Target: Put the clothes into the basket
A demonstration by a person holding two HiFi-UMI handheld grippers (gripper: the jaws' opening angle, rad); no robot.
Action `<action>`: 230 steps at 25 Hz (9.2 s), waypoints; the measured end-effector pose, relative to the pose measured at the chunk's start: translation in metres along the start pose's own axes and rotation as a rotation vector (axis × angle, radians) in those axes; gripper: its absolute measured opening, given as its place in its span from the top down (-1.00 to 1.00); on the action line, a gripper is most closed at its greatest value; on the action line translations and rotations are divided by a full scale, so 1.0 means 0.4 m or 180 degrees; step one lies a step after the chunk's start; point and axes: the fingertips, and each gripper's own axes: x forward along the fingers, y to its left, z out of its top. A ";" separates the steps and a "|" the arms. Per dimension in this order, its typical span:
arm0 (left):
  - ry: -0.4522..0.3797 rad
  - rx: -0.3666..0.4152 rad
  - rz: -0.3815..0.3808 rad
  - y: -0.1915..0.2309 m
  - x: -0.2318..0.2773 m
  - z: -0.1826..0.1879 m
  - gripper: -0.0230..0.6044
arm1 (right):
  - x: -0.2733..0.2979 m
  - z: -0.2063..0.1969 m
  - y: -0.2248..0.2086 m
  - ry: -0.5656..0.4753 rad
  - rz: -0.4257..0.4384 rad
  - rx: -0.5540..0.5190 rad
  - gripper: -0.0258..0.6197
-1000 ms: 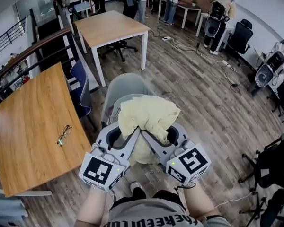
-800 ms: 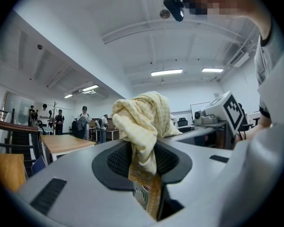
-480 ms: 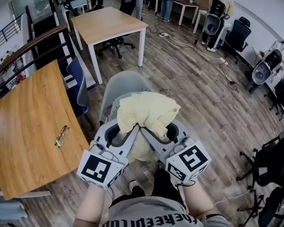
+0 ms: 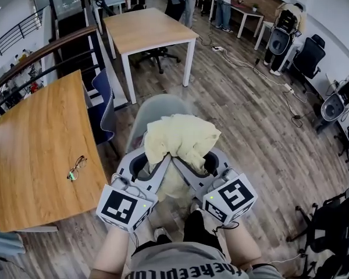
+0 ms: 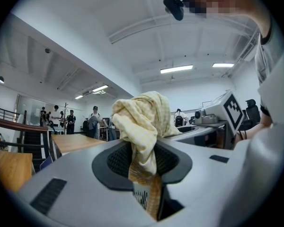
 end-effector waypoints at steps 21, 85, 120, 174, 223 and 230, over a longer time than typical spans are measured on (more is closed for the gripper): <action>0.0105 -0.0136 0.1097 0.097 0.151 -0.047 0.60 | 0.134 -0.028 -0.163 0.0140 0.1078 -0.0071 0.25; 0.1259 -0.1284 0.1991 0.079 0.194 -0.648 0.60 | 0.213 -0.629 -0.208 0.1491 0.2130 0.0366 0.23; 0.1595 -0.1362 0.2257 0.082 0.163 -0.740 0.41 | 0.202 -0.719 -0.249 0.1786 0.1924 0.0327 0.06; 0.1032 -0.0857 0.1246 0.036 0.136 -0.462 0.88 | 0.110 -0.429 -0.158 0.0962 0.0989 0.0478 0.89; 0.0142 -0.0220 0.0266 -0.174 0.018 -0.097 0.88 | -0.149 -0.089 0.010 0.0060 0.0287 0.0066 0.89; 0.0104 -0.0158 0.0266 -0.206 0.006 -0.085 0.88 | -0.182 -0.086 0.017 0.0026 0.0277 0.0063 0.89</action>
